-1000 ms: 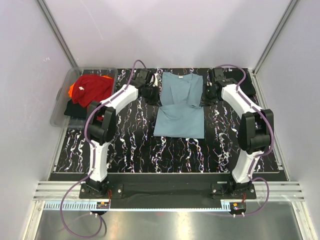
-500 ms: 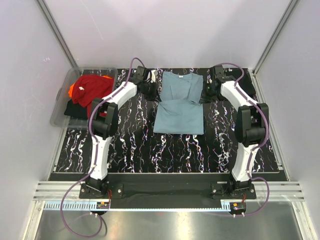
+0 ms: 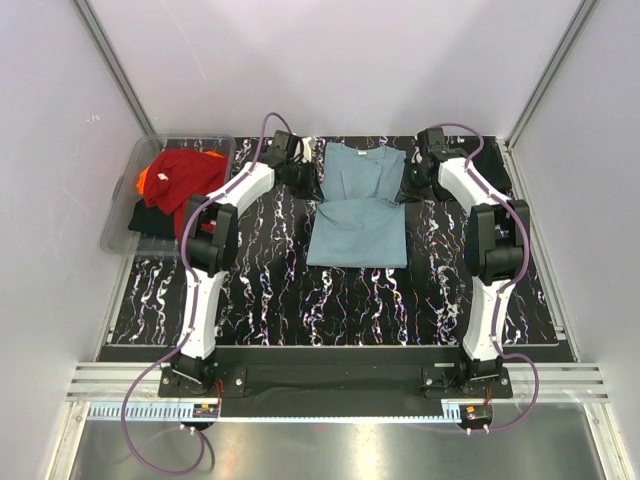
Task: Fold and stack the t-shirts
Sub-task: Fold the tshirt
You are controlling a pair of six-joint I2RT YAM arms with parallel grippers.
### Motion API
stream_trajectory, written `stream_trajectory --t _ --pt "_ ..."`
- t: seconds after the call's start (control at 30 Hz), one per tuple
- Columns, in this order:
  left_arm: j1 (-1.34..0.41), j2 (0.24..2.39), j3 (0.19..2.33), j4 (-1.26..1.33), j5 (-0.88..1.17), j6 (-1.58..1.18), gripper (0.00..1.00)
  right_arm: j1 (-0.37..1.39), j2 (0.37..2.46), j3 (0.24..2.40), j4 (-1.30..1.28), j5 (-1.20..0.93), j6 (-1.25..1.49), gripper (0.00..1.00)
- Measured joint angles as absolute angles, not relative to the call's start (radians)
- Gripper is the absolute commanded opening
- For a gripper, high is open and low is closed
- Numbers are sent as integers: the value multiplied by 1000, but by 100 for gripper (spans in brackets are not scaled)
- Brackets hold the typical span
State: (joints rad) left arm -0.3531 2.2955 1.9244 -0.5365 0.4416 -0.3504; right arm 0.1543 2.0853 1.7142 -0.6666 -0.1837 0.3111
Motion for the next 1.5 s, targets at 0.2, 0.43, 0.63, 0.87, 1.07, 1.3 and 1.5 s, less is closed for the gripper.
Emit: stream_trajectory --t 0.2,0.43,0.63,0.87,1.07,1.3,1.5 --pt "-348 2275 1917 -531 384 -337 38 136 2088 1753 -667 -205 318 44" --pt "-345 2070 1742 -510 386 -345 39 110 1924 1578 -677 -242 349 51" --pt "-371 1921 1486 -449 441 -365 47 111 1776 1390 -687 -302 351 55" --pt "-405 1889 1265 -401 448 -382 50 111 1688 1183 -678 -343 347 57" --pt "-406 1872 1189 -352 442 -397 50 111 1647 1119 -649 -361 324 56" --pt "-406 1860 1151 -305 450 -415 48 111 1650 1069 -603 -404 318 58" --pt "-408 1860 1151 -290 450 -419 46 111 1650 1003 -576 -415 323 58"
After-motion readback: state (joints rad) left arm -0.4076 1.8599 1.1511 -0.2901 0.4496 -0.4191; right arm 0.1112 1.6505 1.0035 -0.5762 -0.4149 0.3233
